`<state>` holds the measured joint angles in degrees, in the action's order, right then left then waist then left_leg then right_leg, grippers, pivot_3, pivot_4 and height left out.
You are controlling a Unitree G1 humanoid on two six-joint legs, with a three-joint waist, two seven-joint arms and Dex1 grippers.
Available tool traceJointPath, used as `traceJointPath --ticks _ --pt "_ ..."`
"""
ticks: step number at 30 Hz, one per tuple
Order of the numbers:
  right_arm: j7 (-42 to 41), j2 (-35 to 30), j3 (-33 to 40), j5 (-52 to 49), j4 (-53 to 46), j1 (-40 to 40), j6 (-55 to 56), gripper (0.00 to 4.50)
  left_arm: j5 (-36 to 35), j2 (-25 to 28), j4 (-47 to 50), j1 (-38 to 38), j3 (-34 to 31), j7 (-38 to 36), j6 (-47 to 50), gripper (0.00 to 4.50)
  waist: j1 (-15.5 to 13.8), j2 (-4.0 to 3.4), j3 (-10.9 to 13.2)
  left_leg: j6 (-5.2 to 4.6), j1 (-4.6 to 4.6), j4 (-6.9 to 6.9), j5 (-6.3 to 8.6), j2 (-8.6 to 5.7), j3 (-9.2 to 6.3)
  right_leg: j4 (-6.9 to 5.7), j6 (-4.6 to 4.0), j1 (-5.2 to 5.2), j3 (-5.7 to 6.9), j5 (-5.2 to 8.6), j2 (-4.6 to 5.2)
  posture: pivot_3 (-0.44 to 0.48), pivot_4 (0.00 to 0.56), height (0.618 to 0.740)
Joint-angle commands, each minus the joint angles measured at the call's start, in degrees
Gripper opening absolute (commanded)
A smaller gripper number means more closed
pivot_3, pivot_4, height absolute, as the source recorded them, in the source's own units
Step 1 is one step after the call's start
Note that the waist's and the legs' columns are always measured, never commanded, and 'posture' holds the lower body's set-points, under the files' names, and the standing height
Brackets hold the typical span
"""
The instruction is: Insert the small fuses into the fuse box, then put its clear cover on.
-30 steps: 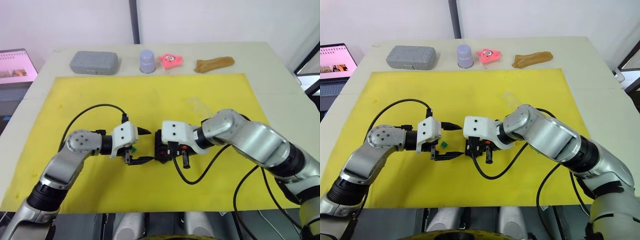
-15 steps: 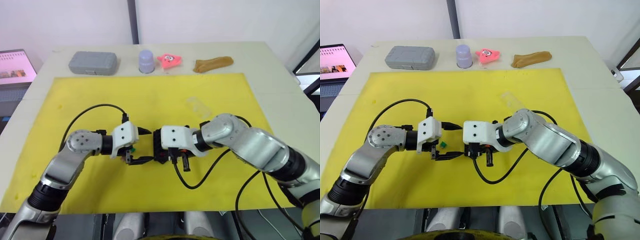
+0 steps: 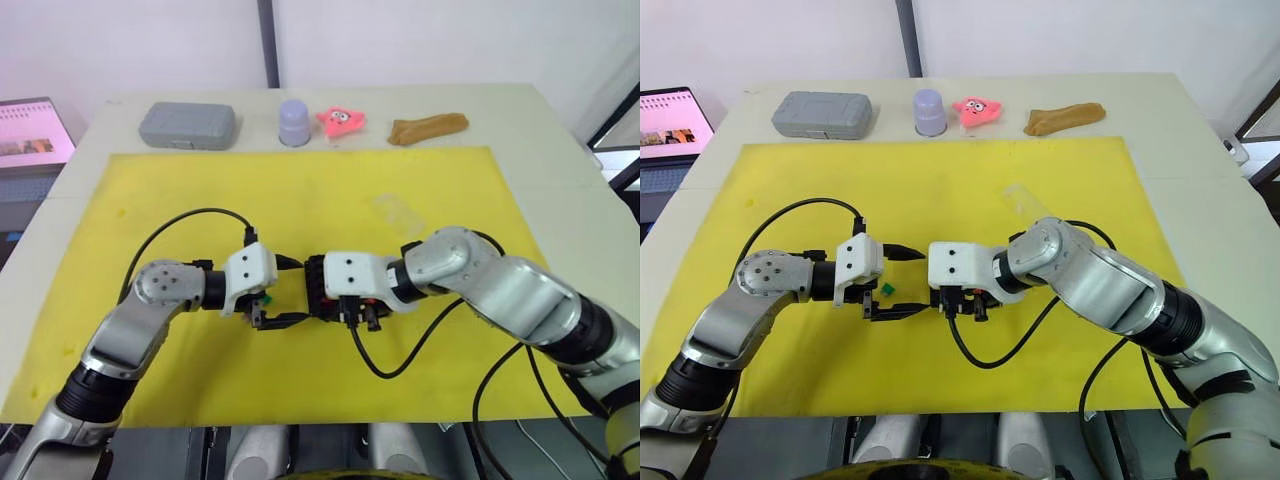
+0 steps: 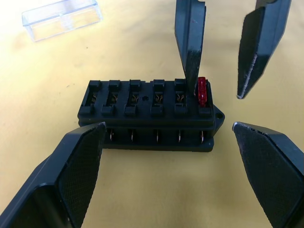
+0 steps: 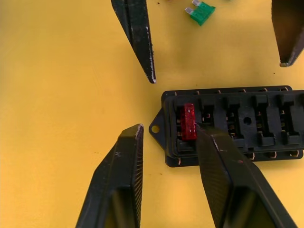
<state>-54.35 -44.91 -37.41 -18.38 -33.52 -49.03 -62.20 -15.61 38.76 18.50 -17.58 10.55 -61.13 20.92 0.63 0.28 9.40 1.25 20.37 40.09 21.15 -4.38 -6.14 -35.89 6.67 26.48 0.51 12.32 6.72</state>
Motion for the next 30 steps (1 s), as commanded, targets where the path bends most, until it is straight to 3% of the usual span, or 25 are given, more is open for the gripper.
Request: traceJointPath --ticks 1,9,13,14,30 --pt "-0.47 0.36 4.14 -1.31 -0.74 -0.52 -0.26 1.46 -0.74 0.83 0.90 0.32 -0.87 -0.22 -0.21 4.50 -0.01 0.00 0.00 0.00 0.00 0.00 0.00 0.00 0.00 0.00 0.00 0.00 0.00 0.00 0.00 0.000 0.150 0.740" --pt "-1.73 1.97 13.39 -4.65 -1.05 4.95 8.52 1.46 -0.87 1.47 0.92 0.85 -1.46 -0.12 -0.28 4.50 -0.08 0.01 0.00 0.00 0.01 0.00 0.00 -0.01 -0.01 0.01 0.00 0.00 0.00 0.00 0.00 0.000 0.150 0.740" --pt "-3.49 2.04 15.23 -3.72 0.92 10.99 17.97 0.15 -0.81 1.68 0.70 0.88 -1.58 -0.05 -0.42 4.50 -0.04 0.01 0.00 0.00 0.00 -0.01 0.00 -0.01 -0.01 0.02 0.00 -0.03 0.01 0.00 0.00 0.000 0.150 0.740" --pt "-3.28 2.54 15.73 -3.92 1.46 11.87 18.46 0.06 -0.82 1.71 0.66 0.84 -1.61 -0.02 -0.42 4.50 -0.01 0.01 0.00 0.00 0.00 0.00 0.00 -0.01 0.01 0.02 0.00 -0.02 0.00 0.00 0.00 0.000 0.150 0.740" --pt "-1.84 4.42 14.35 0.09 7.95 17.42 21.66 0.06 -0.53 2.04 0.28 0.32 -1.95 0.34 -0.64 4.50 -0.01 0.01 0.00 0.00 -0.01 0.00 0.00 -0.01 -0.01 0.00 0.00 -0.02 0.01 0.00 0.00 0.000 0.150 0.740"
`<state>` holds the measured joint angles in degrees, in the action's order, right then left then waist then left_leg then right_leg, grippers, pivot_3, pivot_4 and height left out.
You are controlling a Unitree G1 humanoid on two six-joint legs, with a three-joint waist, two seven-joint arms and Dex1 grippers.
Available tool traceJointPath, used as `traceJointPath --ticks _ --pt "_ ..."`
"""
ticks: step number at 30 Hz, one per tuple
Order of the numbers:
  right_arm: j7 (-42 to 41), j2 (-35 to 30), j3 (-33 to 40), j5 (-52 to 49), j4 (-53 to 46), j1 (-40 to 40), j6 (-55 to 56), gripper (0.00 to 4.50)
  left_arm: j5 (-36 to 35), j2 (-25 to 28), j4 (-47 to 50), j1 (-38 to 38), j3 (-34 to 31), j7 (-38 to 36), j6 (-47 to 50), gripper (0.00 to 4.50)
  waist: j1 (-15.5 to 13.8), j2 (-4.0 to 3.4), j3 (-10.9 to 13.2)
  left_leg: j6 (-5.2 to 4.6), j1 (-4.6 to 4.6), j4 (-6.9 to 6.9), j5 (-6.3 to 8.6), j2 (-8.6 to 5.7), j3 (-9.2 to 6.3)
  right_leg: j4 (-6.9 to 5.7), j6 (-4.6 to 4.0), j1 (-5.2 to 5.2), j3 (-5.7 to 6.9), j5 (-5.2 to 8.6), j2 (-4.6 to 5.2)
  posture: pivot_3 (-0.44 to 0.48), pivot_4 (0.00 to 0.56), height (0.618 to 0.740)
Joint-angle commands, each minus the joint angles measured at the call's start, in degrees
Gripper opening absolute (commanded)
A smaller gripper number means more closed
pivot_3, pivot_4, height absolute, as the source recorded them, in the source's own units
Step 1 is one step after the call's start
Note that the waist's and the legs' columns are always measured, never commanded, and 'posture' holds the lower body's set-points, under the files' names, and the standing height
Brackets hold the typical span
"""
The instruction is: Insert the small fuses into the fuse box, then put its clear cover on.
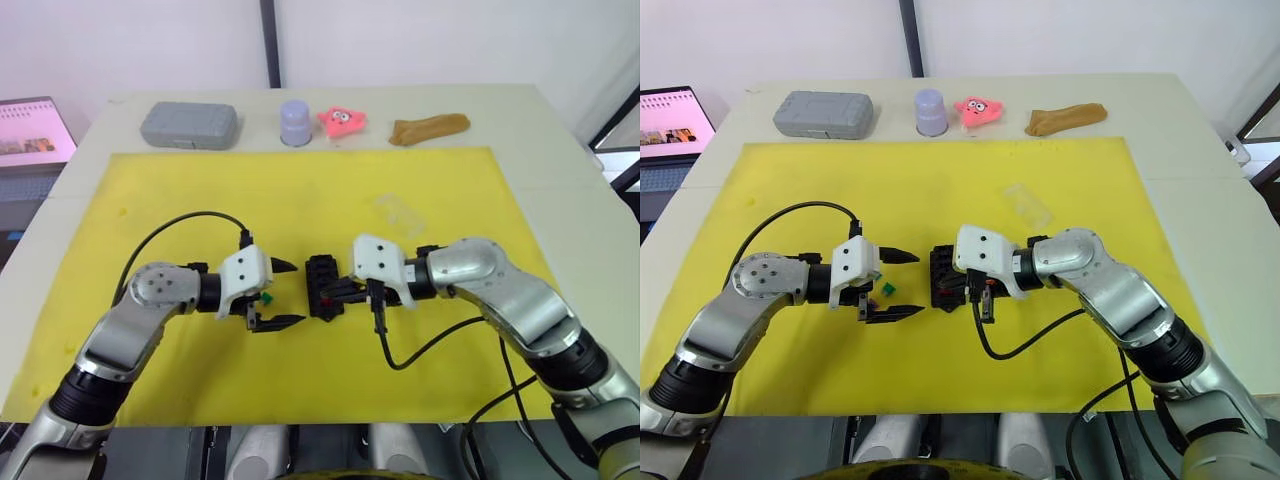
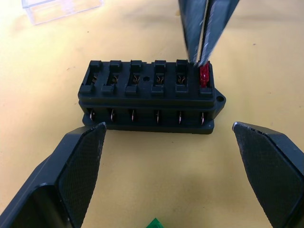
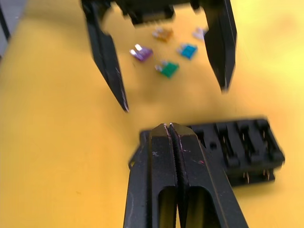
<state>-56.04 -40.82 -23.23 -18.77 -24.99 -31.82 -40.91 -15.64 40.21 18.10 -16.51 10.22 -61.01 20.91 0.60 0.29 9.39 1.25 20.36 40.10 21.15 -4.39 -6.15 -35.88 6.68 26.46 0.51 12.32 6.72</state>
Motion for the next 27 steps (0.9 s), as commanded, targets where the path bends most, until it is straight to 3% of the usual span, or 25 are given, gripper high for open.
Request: traceJointPath --ticks 1,16,27 --pt "-0.31 0.21 -0.06 0.73 -0.39 0.54 0.60 0.06 -0.49 0.61 0.66 -0.77 -1.62 0.23 -0.63 4.50 0.02 0.00 0.00 0.00 0.00 0.00 0.00 0.00 0.00 0.00 0.00 0.00 0.00 0.00 0.00 0.000 0.150 0.740" --pt "0.08 -0.38 -3.55 8.17 4.06 4.39 7.29 0.06 -0.72 0.90 0.97 -0.75 -1.94 0.41 -0.16 4.50 -0.02 0.02 -0.02 0.00 -0.12 0.00 0.00 0.00 -0.01 0.00 0.00 -0.12 0.00 0.00 0.00 0.000 0.150 0.740" --pt "-1.08 1.83 1.63 3.27 0.96 1.09 3.21 0.06 -0.80 0.73 0.93 -0.82 -1.88 0.56 -0.22 4.50 -0.03 0.02 -0.02 0.00 -0.10 0.00 0.00 0.00 -0.01 0.00 0.00 -0.12 0.00 0.00 -0.01 0.000 0.150 0.740"
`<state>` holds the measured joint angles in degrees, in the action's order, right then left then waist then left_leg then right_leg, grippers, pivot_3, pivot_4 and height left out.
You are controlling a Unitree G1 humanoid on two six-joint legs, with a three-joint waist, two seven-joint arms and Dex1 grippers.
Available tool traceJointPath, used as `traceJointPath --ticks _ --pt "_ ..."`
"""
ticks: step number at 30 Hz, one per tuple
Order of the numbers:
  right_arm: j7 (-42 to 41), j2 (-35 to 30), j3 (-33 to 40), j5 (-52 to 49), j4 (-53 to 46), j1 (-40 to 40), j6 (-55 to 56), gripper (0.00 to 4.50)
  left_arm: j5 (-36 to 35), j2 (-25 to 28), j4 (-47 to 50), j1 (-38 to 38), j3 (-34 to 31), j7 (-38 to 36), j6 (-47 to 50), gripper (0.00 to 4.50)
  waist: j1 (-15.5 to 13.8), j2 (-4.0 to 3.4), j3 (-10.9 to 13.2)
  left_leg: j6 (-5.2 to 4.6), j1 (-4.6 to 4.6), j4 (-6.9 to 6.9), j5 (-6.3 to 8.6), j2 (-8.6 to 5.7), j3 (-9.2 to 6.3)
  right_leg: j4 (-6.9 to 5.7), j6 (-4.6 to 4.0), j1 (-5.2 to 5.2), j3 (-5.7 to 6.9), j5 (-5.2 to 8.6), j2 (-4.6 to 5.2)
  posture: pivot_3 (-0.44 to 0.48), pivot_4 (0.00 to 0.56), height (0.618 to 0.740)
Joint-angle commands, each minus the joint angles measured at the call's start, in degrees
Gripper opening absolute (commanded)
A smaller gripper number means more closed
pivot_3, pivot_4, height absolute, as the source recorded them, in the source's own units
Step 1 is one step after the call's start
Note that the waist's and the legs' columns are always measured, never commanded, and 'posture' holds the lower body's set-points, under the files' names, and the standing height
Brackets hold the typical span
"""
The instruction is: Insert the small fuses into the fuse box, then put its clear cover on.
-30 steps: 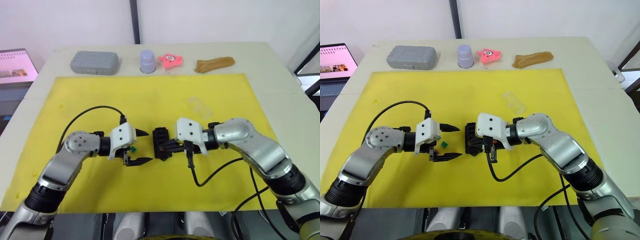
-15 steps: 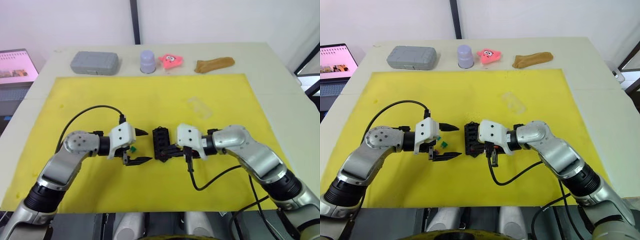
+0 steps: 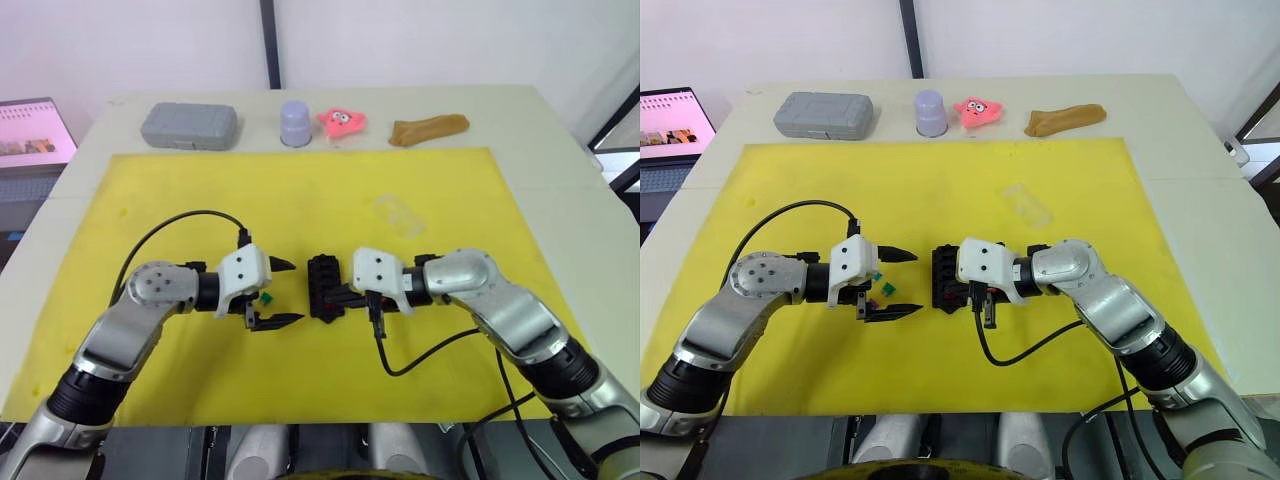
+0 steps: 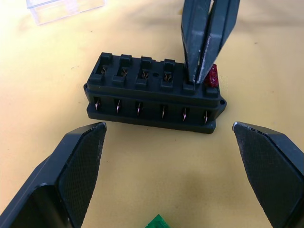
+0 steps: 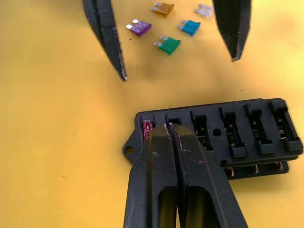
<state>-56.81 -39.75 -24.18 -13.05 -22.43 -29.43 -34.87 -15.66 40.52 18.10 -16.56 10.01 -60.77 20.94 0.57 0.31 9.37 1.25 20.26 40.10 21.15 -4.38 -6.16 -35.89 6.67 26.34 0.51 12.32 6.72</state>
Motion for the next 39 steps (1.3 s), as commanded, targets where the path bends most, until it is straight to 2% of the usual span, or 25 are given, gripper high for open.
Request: traceJointPath --ticks 1,5,12,17,20,23,25,27,30,39 --pt "-0.39 1.09 3.41 -3.60 -2.25 -1.74 -3.83 0.06 -0.78 0.41 0.96 -0.76 -1.65 0.33 -0.25 4.50 0.02 0.00 0.00 0.00 0.01 0.00 0.00 0.00 0.00 0.00 0.00 0.00 0.00 0.00 0.00 0.000 0.150 0.740" --pt "-0.20 2.22 6.09 -7.22 -3.65 -3.61 -7.48 0.06 -0.84 0.37 1.07 -0.71 -1.67 0.42 -0.16 4.50 0.05 -0.01 0.01 0.00 0.04 0.00 0.00 0.00 -0.01 0.00 0.00 0.05 0.00 0.00 0.00 0.000 0.150 0.740" --pt "-2.38 -0.08 7.53 -10.93 -6.30 -3.44 -10.04 0.06 -1.05 0.68 0.88 -0.71 -2.08 0.23 -0.06 4.50 -0.04 -0.01 0.01 0.00 0.08 0.00 0.00 -0.01 -0.02 0.01 0.00 0.06 0.00 0.00 0.01 0.000 0.150 0.740" --pt "-3.78 -3.25 9.77 -12.34 -7.00 -2.23 -10.29 0.06 -4.66 2.56 1.29 -0.87 -6.08 -0.71 3.24 4.50 0.03 0.00 0.01 0.00 0.08 0.00 0.00 0.00 -0.02 0.00 0.00 0.08 0.00 0.00 0.00 0.000 0.150 0.740" --pt "-5.11 -6.13 12.82 -13.88 -6.66 -2.72 -10.54 0.94 -10.02 5.68 2.07 -0.95 -11.13 -2.13 8.28 4.50 0.03 -0.01 0.02 0.00 0.09 0.00 0.00 0.00 -0.01 0.00 0.00 0.09 0.00 0.00 0.00 0.000 0.150 0.740" --pt "-6.73 -9.30 16.38 -15.45 -5.72 -3.45 -10.56 2.42 -15.80 10.79 2.91 0.47 -17.30 -4.61 13.99 4.50 0.07 0.00 0.03 0.00 0.10 -0.01 0.00 0.01 -0.01 0.00 0.00 0.11 0.00 0.00 0.00 0.000 0.150 0.740" --pt "-7.91 -11.52 17.98 -15.69 -5.02 -3.55 -9.73 3.46 -17.40 14.14 2.31 2.39 -20.78 -6.18 15.41 4.50 0.12 -0.01 0.03 -0.01 0.10 -0.02 0.00 0.01 -0.01 0.01 0.00 0.12 0.00 0.00 0.00 0.000 0.150 0.740" --pt "-10.53 -15.95 20.30 -14.77 -3.59 -2.82 -7.40 4.39 -17.51 19.54 0.21 7.13 -26.97 -9.69 16.42 4.50 0.30 -0.03 0.04 -0.01 0.08 -0.05 0.00 0.01 0.00 0.01 0.00 0.12 0.00 0.00 -0.01 0.000 0.150 0.740" --pt "-13.73 -21.95 23.19 -13.04 -0.50 -0.69 -3.37 4.46 -15.94 24.75 -4.48 14.72 -35.40 -14.02 15.11 4.50 0.21 -0.10 0.09 -0.02 0.10 -0.10 0.01 0.04 0.06 0.03 0.00 0.17 0.01 0.01 -0.03 0.000 0.150 0.740" --pt "-18.56 -31.00 29.14 -8.39 9.83 8.02 7.34 4.46 -10.19 27.54 -16.26 26.21 -45.12 -19.02 7.45 4.50 0.12 -0.10 0.11 -0.14 0.09 -0.08 0.08 0.06 0.15 0.15 -0.01 0.08 0.01 0.01 -0.02 0.000 0.150 0.740"
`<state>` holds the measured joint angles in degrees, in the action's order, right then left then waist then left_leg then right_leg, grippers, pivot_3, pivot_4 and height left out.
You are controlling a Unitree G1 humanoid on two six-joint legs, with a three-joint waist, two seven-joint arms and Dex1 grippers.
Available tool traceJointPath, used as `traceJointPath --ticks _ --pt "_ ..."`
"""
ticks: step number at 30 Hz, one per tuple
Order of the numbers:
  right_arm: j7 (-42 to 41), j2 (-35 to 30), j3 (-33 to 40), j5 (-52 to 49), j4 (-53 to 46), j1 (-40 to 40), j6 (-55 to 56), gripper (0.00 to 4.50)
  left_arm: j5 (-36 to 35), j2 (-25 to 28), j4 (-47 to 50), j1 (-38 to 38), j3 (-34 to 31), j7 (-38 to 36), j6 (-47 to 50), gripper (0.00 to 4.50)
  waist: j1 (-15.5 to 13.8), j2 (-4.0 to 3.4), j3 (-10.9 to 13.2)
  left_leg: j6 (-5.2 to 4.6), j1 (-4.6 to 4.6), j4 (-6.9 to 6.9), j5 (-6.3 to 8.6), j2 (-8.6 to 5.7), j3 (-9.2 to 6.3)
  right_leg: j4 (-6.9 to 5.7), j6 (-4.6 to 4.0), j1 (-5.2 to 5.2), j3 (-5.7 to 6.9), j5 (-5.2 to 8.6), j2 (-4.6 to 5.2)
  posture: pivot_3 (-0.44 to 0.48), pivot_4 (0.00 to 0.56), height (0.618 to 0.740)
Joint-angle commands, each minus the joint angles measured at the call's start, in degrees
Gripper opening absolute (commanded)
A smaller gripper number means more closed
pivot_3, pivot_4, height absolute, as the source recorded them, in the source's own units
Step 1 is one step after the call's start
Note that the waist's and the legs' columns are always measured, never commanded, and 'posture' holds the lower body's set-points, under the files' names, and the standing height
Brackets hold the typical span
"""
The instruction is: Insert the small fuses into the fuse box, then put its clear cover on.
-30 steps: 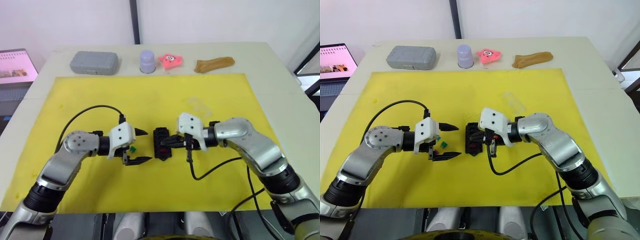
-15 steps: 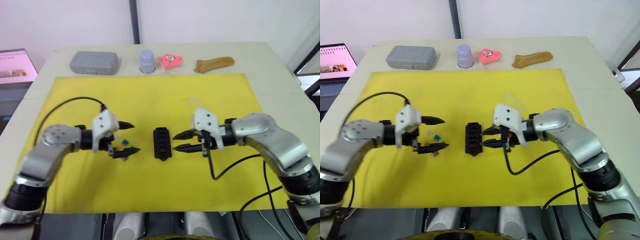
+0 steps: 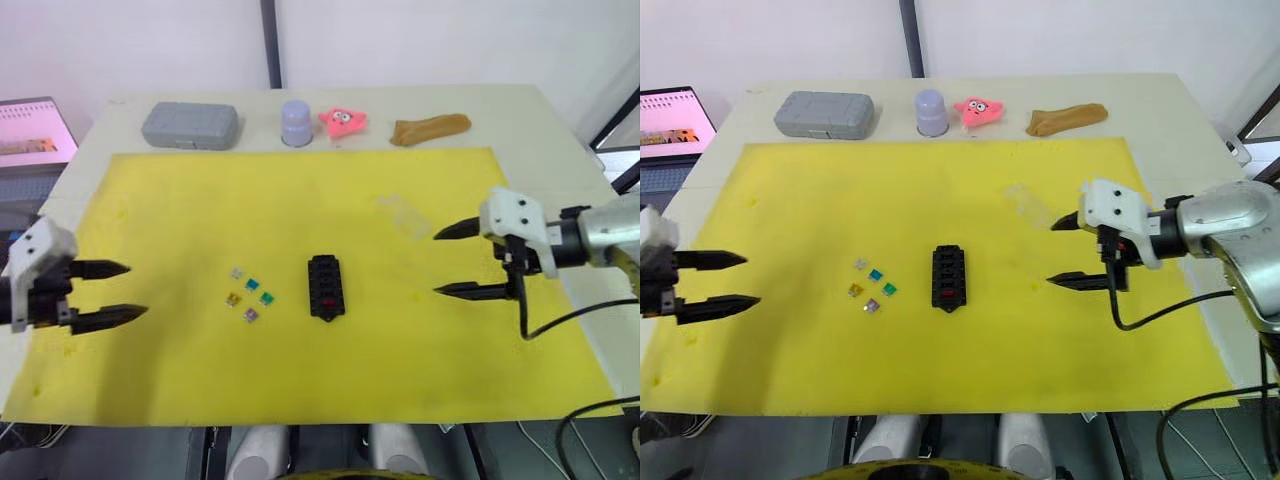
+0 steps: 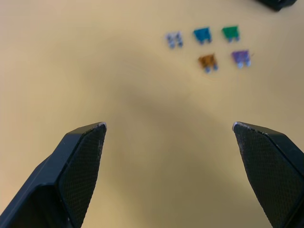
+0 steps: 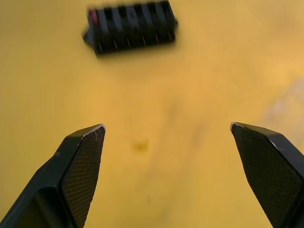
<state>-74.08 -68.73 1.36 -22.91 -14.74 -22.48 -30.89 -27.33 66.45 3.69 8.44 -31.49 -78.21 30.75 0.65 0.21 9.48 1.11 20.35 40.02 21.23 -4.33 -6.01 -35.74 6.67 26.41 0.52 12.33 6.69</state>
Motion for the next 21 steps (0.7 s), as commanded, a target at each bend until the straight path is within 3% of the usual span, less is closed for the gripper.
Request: traceJointPath --ticks 1,10,14,21 --pt "-1.48 -2.28 3.93 1.54 2.77 1.65 3.97 4.46 1.73 1.64 -2.23 1.64 -3.83 -1.94 -2.88 4.50 0.06 0.00 0.00 -0.01 0.00 -0.01 0.00 0.01 0.03 0.04 0.00 0.00 0.00 0.00 0.00 0.000 0.150 0.740" --pt "1.35 -0.97 4.24 2.64 3.29 2.27 4.31 4.46 1.91 0.95 -3.25 -0.68 -1.22 -0.96 -3.87 4.50 0.04 -0.05 0.03 0.00 0.00 -0.01 0.01 0.06 0.07 0.05 0.00 0.00 -0.02 -0.01 0.01 0.000 0.150 0.740" --pt "2.02 1.89 0.88 1.82 0.97 -2.55 2.28 4.46 1.00 -0.10 -2.77 -5.33 4.22 -0.73 -2.79 4.50 0.11 -0.06 0.03 0.00 -0.03 0.00 0.00 0.06 0.07 0.03 0.01 0.00 -0.02 -0.01 0.01 0.000 0.150 0.740" --pt "3.31 12.00 -7.99 -1.74 -5.83 -15.22 -6.41 4.46 -5.49 -3.74 -1.83 -16.64 15.92 -0.75 9.38 4.50 0.18 -0.06 0.03 0.01 0.05 0.01 0.00 0.06 0.05 -0.07 0.01 0.11 -0.02 -0.01 0.00 0.000 0.150 0.740"
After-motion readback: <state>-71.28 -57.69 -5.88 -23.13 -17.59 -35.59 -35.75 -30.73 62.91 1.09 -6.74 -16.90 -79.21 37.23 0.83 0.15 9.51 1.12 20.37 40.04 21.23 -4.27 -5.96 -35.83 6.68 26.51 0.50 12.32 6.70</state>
